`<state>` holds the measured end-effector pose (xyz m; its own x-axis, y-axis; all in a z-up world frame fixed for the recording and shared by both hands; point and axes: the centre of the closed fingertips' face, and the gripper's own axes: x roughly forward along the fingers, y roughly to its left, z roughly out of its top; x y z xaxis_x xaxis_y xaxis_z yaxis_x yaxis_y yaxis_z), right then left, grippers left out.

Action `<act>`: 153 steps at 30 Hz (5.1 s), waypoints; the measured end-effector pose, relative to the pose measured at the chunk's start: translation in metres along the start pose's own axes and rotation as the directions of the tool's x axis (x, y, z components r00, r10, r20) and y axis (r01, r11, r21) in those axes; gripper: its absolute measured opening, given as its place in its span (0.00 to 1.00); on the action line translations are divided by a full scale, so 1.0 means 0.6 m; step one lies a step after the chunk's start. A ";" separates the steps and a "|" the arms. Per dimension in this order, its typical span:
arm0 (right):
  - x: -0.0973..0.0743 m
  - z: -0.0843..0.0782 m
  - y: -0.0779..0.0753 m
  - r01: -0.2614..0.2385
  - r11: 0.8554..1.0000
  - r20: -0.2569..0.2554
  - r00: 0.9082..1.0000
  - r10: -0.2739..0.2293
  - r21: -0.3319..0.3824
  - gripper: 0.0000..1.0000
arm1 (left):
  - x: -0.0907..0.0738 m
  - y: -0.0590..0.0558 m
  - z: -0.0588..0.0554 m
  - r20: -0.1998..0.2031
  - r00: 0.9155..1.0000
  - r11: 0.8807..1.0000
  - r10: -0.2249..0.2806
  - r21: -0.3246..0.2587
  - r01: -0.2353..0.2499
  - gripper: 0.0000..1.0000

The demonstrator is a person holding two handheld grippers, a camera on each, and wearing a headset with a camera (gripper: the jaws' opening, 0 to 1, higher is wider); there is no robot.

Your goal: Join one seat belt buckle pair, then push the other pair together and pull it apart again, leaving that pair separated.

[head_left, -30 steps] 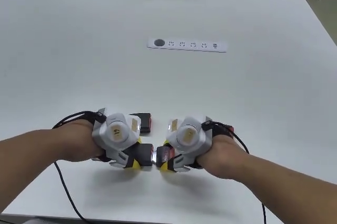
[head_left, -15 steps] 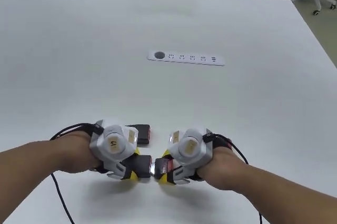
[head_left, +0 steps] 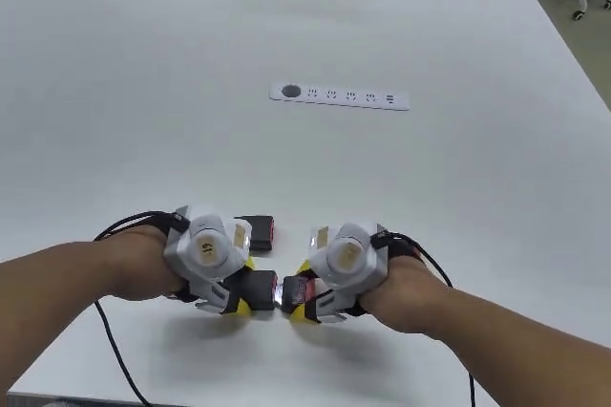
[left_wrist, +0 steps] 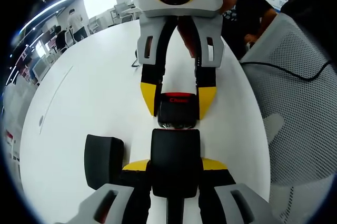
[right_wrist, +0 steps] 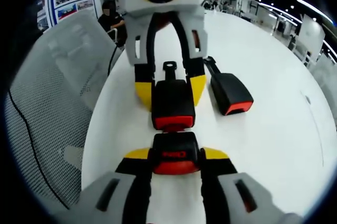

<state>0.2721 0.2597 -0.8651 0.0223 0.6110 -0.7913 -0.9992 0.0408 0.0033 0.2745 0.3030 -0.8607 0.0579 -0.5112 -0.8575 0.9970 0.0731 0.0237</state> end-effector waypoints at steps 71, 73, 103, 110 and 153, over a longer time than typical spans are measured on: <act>-0.153 -0.196 -0.144 0.080 0.993 -0.111 0.991 -0.071 0.083 0.36 | -0.030 0.145 -0.031 -0.061 0.996 0.997 0.072 -0.024 -0.074 0.32; -0.150 -0.195 -0.145 0.077 0.994 -0.105 0.992 -0.069 0.077 0.36 | -0.030 0.143 -0.029 -0.032 0.998 0.998 0.061 -0.011 -0.062 0.32; -0.027 -0.032 -0.157 0.081 0.996 -0.076 0.994 -0.078 0.043 0.36 | -0.023 0.149 -0.033 -0.110 0.993 0.998 0.031 0.066 -0.023 0.31; -0.009 -0.010 -0.158 0.084 0.996 -0.088 0.993 -0.081 0.022 0.36 | -0.021 0.149 -0.033 -0.119 0.993 0.997 0.018 0.077 -0.009 0.31; 0.006 0.015 -0.152 0.073 0.997 -0.058 0.996 -0.074 -0.010 0.35 | -0.023 0.148 -0.031 -0.090 0.996 0.999 0.028 0.041 -0.025 0.31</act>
<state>0.3638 0.2652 -0.8631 0.0938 0.5592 -0.8237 -0.9951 0.0779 -0.0605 0.3614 0.3323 -0.8565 0.0813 -0.4299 -0.8992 0.9965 0.0508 0.0658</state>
